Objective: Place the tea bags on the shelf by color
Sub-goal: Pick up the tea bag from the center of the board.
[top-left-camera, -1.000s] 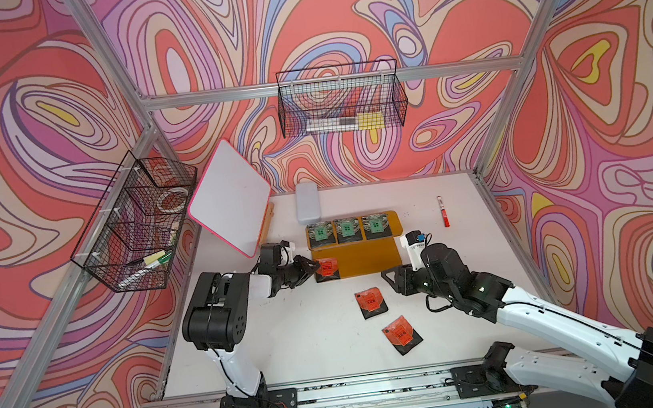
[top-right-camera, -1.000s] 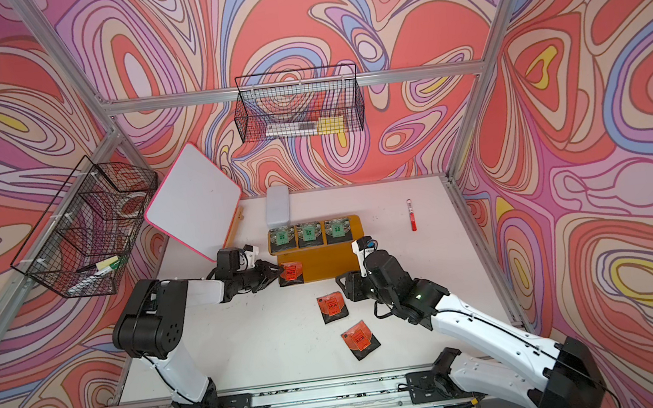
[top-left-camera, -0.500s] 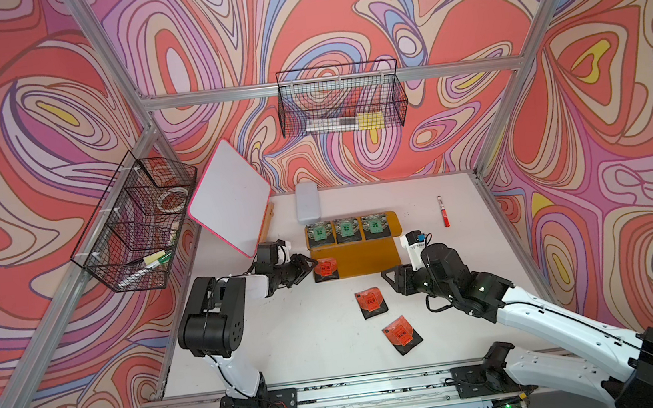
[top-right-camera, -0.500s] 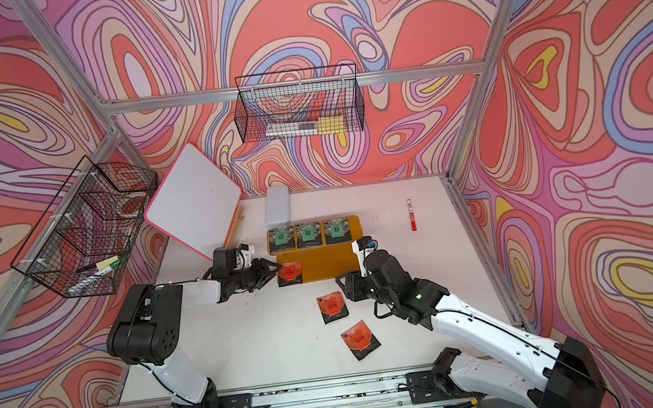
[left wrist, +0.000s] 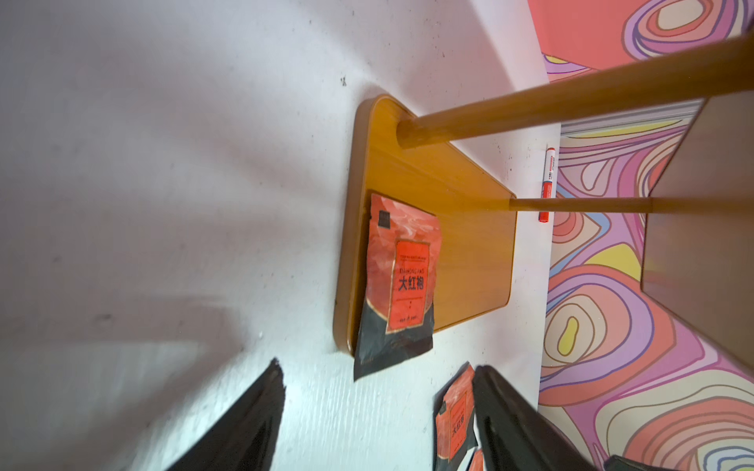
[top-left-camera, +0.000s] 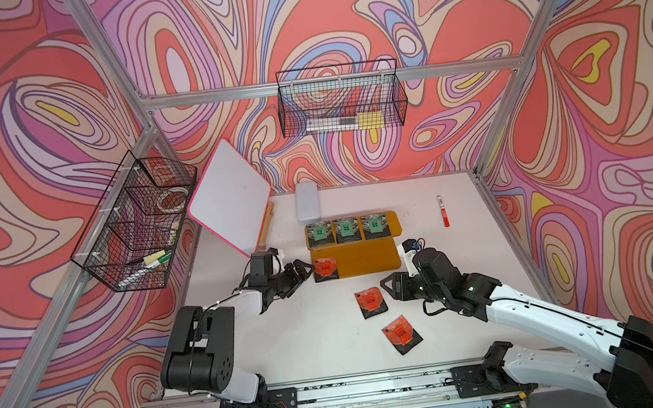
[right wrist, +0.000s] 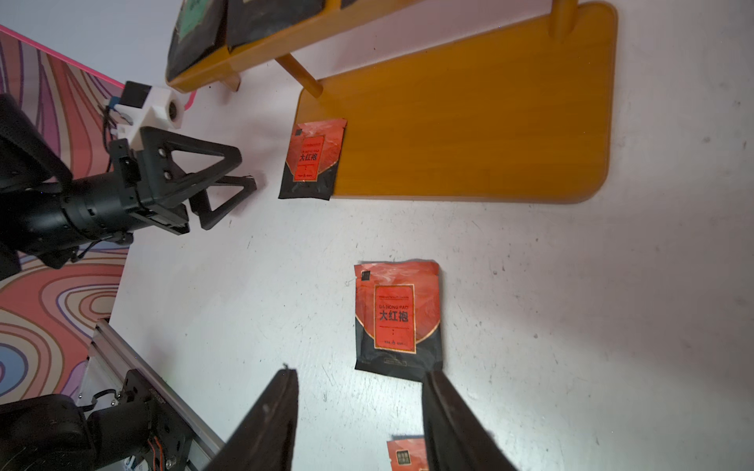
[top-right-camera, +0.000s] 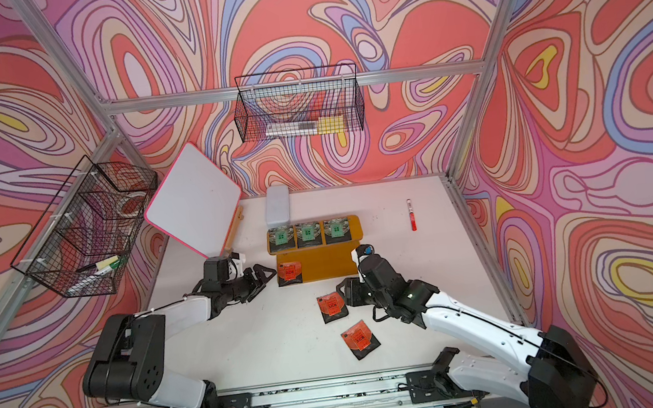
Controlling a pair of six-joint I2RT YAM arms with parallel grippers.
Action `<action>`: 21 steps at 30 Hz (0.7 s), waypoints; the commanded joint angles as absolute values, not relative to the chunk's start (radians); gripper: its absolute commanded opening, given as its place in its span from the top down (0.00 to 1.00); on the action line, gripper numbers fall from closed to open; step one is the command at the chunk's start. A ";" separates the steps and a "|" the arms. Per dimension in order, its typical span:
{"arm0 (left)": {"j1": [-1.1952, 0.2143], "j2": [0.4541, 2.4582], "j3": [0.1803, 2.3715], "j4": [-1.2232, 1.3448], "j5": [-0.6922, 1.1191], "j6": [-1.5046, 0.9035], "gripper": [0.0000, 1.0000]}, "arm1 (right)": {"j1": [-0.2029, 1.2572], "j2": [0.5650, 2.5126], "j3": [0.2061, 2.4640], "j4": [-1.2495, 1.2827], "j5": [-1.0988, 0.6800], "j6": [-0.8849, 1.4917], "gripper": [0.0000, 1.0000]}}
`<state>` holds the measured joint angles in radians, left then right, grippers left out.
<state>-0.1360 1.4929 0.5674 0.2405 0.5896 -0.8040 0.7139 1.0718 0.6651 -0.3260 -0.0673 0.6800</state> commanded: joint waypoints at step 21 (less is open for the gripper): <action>-0.446 0.972 0.237 0.252 0.447 -0.978 0.01 | 0.661 1.211 0.523 -0.202 -0.281 0.880 0.51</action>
<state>-0.3946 0.9783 0.2531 0.2146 0.5209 -0.9291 0.6674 1.1992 0.5354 -0.2314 -0.2550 0.8616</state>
